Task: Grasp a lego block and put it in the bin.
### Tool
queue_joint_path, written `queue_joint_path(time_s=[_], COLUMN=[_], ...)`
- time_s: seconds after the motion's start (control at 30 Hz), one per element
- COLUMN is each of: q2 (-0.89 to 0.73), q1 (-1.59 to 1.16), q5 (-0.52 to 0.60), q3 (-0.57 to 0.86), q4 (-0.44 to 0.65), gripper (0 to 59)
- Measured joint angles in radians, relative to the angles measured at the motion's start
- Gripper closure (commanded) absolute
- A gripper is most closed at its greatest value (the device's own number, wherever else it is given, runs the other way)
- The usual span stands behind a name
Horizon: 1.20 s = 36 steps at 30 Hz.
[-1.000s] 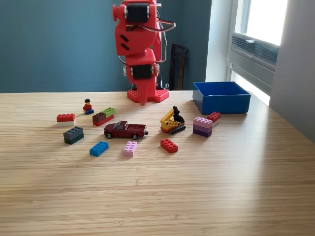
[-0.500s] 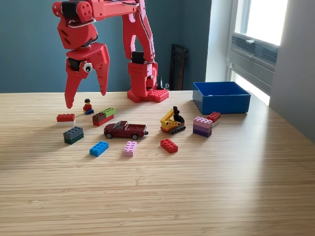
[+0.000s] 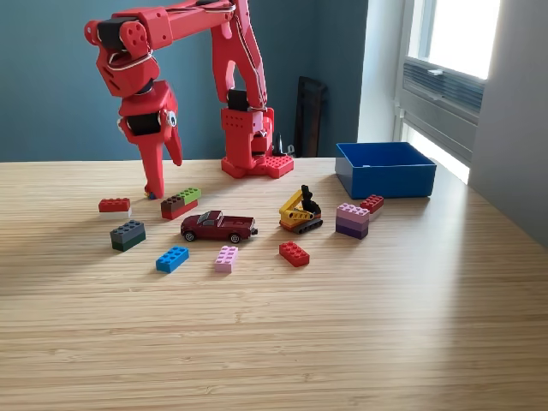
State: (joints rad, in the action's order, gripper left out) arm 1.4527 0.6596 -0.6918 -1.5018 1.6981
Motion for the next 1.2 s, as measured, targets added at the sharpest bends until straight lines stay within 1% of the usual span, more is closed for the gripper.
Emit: queue_joint_path(time_s=[0.1, 0.17, 0.27, 0.33, 0.47, 0.6, 0.73, 0.9, 1.0, 1.2], q2=[0.078, 0.12, 0.19, 0.222, 0.262, 0.268, 0.268, 0.268, 0.268, 0.268], q1=[-0.046, -0.063, -0.092, -0.12, -0.13, -0.144, -0.121, -0.092, -0.071, -0.041], q5=[-0.184, -0.27, -0.419, -0.482, -0.578, -0.675, -0.744, -0.819, -0.841, -0.844], q3=[-0.048, -0.083, -0.183, -0.244, -0.342, -0.374, -0.376, -0.376, -0.396, -0.476], q4=[0.0, 0.0, -0.002, -0.011, -0.114, -0.204, -0.284, -0.308, -0.327, -0.459], gripper=[16.8, 17.7, 17.9, 16.9, 18.6, 18.9, 18.5, 15.2, 14.7, 15.7])
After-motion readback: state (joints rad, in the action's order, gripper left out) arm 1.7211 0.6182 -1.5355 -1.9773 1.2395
